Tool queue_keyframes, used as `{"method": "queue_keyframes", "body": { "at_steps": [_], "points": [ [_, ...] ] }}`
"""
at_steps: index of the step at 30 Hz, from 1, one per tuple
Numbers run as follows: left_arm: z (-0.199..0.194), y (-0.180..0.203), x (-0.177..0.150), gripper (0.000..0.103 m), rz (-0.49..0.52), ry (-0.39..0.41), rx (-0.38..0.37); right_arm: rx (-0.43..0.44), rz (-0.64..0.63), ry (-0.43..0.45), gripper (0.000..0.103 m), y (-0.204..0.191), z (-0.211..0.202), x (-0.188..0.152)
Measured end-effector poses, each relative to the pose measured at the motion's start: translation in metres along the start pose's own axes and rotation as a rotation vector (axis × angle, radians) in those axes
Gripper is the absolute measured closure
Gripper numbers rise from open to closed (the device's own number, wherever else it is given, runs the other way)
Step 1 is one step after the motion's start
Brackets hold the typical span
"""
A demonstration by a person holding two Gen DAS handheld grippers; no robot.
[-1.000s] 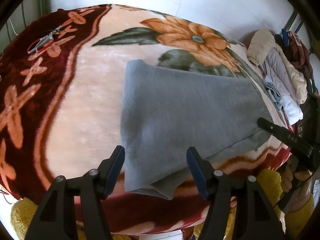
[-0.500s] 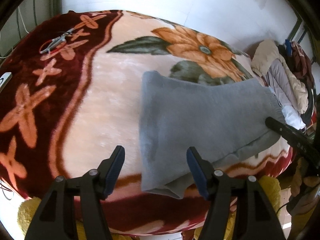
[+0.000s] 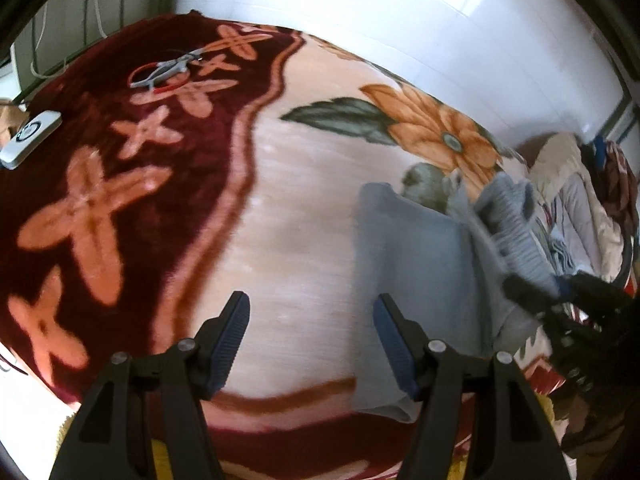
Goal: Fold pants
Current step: 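Grasp the waistband with the right gripper and fold it over the pants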
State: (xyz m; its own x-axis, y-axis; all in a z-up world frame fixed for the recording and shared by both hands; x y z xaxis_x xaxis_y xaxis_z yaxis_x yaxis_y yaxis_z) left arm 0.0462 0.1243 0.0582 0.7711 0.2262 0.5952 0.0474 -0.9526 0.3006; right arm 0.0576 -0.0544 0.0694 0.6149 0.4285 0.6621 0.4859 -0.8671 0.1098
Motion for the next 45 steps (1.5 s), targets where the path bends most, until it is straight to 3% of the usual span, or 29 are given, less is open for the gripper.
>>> {"method": "queue_keyframes", "body": {
  "at_steps": [10, 16, 21, 25, 30, 34, 38, 40, 42, 45],
  "points": [
    [0.005, -0.017, -0.005, 0.035, -0.025, -0.014, 0.017, 0.049, 0.002, -0.08, 0.083, -0.034, 0.05, 0.003],
    [0.005, -0.012, -0.006, 0.035, 0.001, -0.022, 0.023, 0.185, 0.12, -0.023, 0.079, -0.027, 0.014, 0.017],
    [-0.002, 0.003, 0.003, 0.035, 0.025, -0.007, -0.005, 0.138, 0.152, 0.047, 0.072, -0.002, -0.024, 0.014],
    [-0.002, 0.025, 0.009, 0.033, 0.025, -0.009, -0.078, 0.05, 0.214, -0.007, 0.072, 0.027, -0.019, -0.011],
    [0.013, 0.057, 0.004, 0.032, 0.028, -0.058, -0.174, 0.044, 0.356, -0.057, 0.072, 0.051, -0.005, -0.047],
    [0.037, 0.073, -0.009, 0.032, 0.058, -0.127, -0.169, 0.057, 0.418, -0.077, 0.072, 0.054, 0.005, -0.066],
    [0.059, 0.075, -0.022, 0.033, 0.02, -0.178, -0.162, 0.043, 0.41, -0.075, 0.072, 0.049, 0.011, -0.073],
    [0.06, 0.075, -0.024, 0.038, 0.015, -0.169, -0.164, 0.043, 0.413, -0.072, 0.072, 0.049, 0.011, -0.074],
    [0.059, 0.076, -0.025, 0.076, 0.029, -0.162, -0.174, 0.051, 0.429, -0.065, 0.072, 0.049, 0.009, -0.073],
    [0.053, 0.075, -0.025, 0.087, 0.02, -0.152, -0.197, 0.076, 0.455, -0.057, 0.072, 0.048, 0.006, -0.073]
  ]
}}
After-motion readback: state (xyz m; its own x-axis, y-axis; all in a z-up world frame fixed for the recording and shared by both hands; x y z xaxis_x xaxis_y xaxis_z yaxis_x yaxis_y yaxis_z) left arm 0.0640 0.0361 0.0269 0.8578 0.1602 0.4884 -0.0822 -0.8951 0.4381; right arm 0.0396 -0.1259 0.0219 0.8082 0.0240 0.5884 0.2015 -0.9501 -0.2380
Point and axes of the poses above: each gripper's, at about its wrist camera, not at the fingertips, and z roughly the way its jaws point, y to its right, x to its top, the point moved 3 cm from there along z, roughly the way its jaws point, and after that the axes turned 8 degrees about y, right-handed, at the moved point
